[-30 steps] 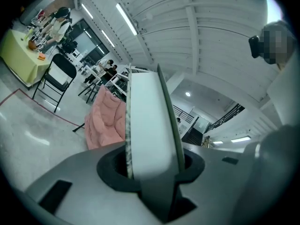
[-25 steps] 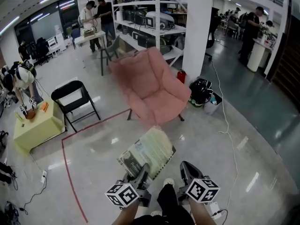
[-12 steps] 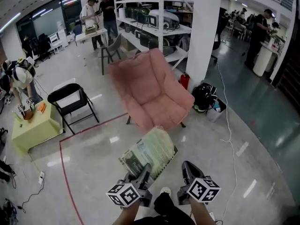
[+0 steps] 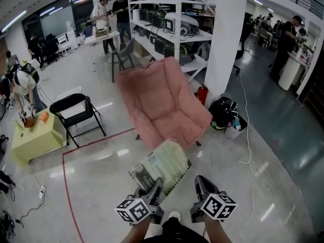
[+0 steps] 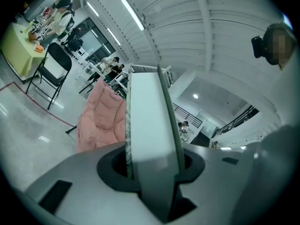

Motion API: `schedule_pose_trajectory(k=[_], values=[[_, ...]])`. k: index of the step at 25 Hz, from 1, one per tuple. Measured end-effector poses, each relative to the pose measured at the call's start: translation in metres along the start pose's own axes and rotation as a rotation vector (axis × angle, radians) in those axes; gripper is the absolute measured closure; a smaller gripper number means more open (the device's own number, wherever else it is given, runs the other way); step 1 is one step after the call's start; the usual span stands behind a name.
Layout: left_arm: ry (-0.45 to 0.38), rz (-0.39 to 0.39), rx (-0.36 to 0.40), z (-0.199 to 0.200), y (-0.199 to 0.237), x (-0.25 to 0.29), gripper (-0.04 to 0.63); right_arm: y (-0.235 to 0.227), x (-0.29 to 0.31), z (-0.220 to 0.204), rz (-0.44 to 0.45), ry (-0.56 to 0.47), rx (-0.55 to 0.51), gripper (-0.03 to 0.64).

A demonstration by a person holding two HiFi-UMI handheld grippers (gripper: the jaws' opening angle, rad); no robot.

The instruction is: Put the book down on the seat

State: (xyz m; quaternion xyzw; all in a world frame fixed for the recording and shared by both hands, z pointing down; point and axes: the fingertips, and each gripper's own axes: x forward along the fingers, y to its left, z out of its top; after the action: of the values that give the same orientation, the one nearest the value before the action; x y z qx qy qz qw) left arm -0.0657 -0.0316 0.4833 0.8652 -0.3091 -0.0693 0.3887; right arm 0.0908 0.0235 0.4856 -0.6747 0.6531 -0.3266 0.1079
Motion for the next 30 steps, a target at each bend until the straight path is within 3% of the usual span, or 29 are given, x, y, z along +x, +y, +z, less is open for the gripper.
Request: schedule_pose_trajectory(k=[11, 21, 30], values=[[-0.022, -0.003, -0.009, 0.004, 0.005, 0.046, 0.428, -0.024, 0.033, 0.018, 0.037, 0.011, 0.002, 0.604], [0.009, 0.014, -0.012, 0.003, 0.011, 0.080, 0.428, -0.044, 0.051, 0.026, 0.028, 0.023, 0.033, 0.603], [0.007, 0.018, -0.015, 0.025, 0.024, 0.129, 0.428, -0.053, 0.104, 0.052, 0.049, 0.038, 0.032, 0.604]])
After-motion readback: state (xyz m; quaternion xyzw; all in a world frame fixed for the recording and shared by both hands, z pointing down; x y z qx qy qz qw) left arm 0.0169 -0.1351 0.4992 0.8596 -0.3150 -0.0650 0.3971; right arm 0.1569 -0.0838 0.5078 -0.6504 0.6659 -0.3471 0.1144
